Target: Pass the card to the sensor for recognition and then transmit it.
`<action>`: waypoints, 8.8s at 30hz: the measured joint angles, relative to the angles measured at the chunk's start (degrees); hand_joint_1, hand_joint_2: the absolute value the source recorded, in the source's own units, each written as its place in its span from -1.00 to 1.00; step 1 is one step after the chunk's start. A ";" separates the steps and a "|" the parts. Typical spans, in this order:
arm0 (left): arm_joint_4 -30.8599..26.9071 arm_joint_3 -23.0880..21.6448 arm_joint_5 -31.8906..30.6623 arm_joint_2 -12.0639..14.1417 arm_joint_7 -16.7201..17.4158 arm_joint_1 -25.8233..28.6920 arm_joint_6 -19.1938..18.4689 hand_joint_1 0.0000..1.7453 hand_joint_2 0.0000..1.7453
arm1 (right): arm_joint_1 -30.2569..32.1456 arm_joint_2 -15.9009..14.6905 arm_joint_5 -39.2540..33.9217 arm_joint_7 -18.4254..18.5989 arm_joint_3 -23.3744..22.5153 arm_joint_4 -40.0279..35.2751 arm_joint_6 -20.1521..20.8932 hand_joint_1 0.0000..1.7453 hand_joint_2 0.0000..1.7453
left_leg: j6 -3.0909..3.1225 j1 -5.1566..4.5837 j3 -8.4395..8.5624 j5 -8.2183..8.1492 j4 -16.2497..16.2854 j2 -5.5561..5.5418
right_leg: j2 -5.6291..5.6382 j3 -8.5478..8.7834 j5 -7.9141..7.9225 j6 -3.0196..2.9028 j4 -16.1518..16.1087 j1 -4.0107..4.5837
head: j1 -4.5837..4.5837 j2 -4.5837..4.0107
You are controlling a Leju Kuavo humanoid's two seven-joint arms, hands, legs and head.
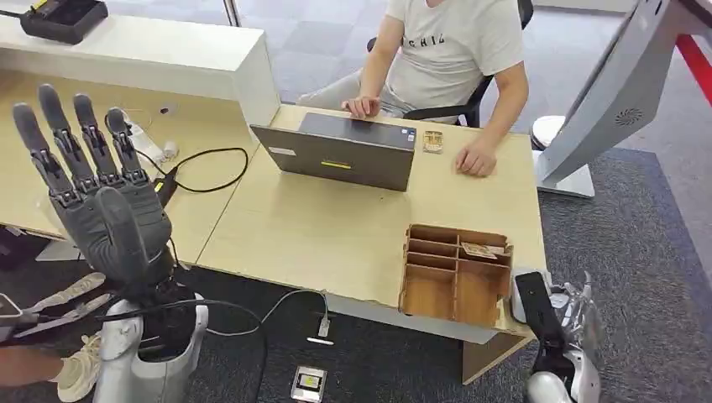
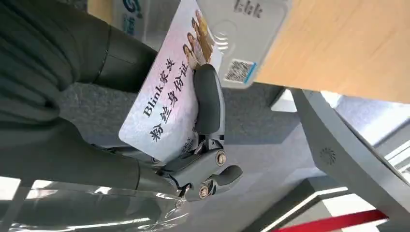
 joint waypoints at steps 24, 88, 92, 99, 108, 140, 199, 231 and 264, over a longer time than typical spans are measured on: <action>4.66 -1.44 2.60 -0.70 0.15 -3.26 -6.43 -1.00 1.00 | -8.31 -1.73 3.05 -3.41 0.33 -18.61 1.96 1.00 1.00 | 0.00 0.00 -0.08 0.00 0.00 0.00 | 0.00 -0.08 0.00 0.00 0.01 0.00 | -0.02 0.00; 12.65 -1.77 2.84 -4.83 0.09 -5.93 -10.25 -1.00 1.00 | -32.24 8.66 16.34 0.59 16.92 14.72 12.67 -1.00 1.00 | -0.02 0.01 -0.23 0.04 0.03 -0.05 | -0.02 -0.24 0.02 -0.01 0.04 0.01 | 0.00 0.00; 12.17 -1.60 2.29 -4.83 0.04 -5.57 -10.14 -1.00 1.00 | -31.00 8.06 13.41 -0.37 16.74 13.37 11.93 -1.00 1.00 | -0.02 0.01 -0.22 0.03 0.04 -0.05 | -0.02 -0.24 0.02 -0.01 0.04 0.01 | 0.00 0.00; 10.99 -1.12 1.64 -4.52 0.02 -4.57 -8.70 -1.00 1.00 | -25.60 5.24 8.79 -1.09 15.12 3.24 11.91 -1.00 1.00 | -0.02 0.00 -0.22 0.03 0.04 -0.06 | -0.02 -0.24 0.01 -0.01 0.03 0.01 | -0.02 0.00; 9.00 -0.72 0.87 -3.30 0.02 -2.77 -5.64 -1.00 1.00 | -11.54 1.68 1.76 -0.52 12.92 -15.85 13.13 -1.00 1.00 | -0.02 0.01 -0.17 0.01 0.03 -0.04 | -0.02 -0.22 0.00 -0.01 0.02 0.02 | 0.00 0.00; -3.54 -1.75 -2.67 3.08 -0.02 3.14 5.79 -1.00 1.00 | 10.92 -0.74 -6.23 -6.12 8.57 -44.38 19.74 -1.00 1.00 | -0.01 0.01 -0.20 -0.02 -0.03 -0.03 | -0.03 -0.19 -0.06 -0.01 0.01 0.01 | -0.02 0.00; 2.43 -2.30 -0.64 1.03 0.00 -2.12 -3.83 -1.00 1.00 | -1.16 0.85 17.19 2.21 12.79 -19.33 21.28 -1.00 1.00 | -0.01 0.01 -0.22 -0.02 -0.02 -0.04 | -0.03 -0.20 -0.06 -0.01 0.01 0.01 | 0.00 0.00; 3.30 -2.30 -0.31 1.03 0.00 -2.52 -3.04 -1.00 1.00 | -6.40 1.51 14.61 2.27 13.20 -6.41 18.64 1.00 1.00 | -0.01 0.01 -0.09 0.01 -0.02 -0.01 | 0.00 -0.13 -0.01 0.01 0.01 0.01 | -0.02 0.00; 3.85 -2.30 -0.35 0.50 0.00 -2.84 -4.22 -1.00 1.00 | -6.88 0.09 16.24 3.63 10.34 -14.67 10.01 1.00 1.00 | -0.01 0.00 -0.09 0.02 0.01 -0.01 | 0.00 -0.13 0.00 0.01 0.01 0.00 | 0.00 0.00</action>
